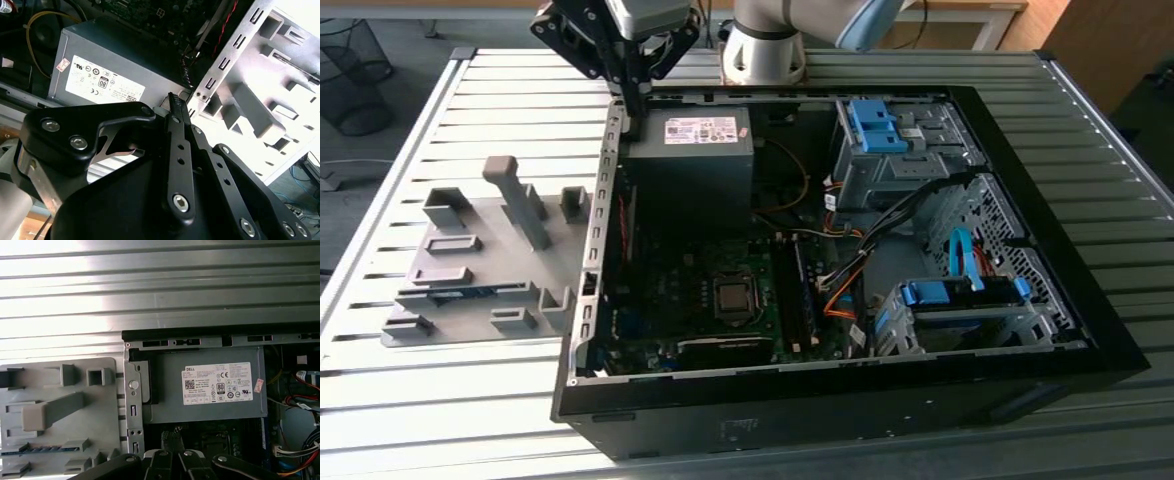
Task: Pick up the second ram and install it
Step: 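Reach for the second ram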
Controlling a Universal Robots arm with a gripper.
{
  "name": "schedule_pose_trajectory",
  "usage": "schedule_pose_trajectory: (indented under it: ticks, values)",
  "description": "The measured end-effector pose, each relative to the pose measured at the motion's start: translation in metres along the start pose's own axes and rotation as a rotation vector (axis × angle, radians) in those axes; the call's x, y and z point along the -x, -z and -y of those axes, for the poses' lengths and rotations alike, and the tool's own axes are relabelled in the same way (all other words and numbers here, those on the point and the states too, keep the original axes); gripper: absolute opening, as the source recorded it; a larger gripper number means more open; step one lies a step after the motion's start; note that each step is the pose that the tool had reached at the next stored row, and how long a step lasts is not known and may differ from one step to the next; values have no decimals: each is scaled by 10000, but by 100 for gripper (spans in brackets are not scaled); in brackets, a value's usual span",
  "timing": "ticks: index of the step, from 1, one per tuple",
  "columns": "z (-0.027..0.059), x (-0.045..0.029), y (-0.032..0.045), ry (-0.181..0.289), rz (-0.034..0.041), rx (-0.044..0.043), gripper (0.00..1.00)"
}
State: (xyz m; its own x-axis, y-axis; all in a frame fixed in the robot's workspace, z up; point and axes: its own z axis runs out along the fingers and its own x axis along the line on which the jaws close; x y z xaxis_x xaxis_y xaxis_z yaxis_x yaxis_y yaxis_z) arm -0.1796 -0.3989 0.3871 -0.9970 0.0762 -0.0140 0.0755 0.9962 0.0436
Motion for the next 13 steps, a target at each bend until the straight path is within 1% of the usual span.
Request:
schedule_pose_trajectory:
  ticks: [13]
  values:
    - [6, -81, -8, -1, -9, -1, 10]
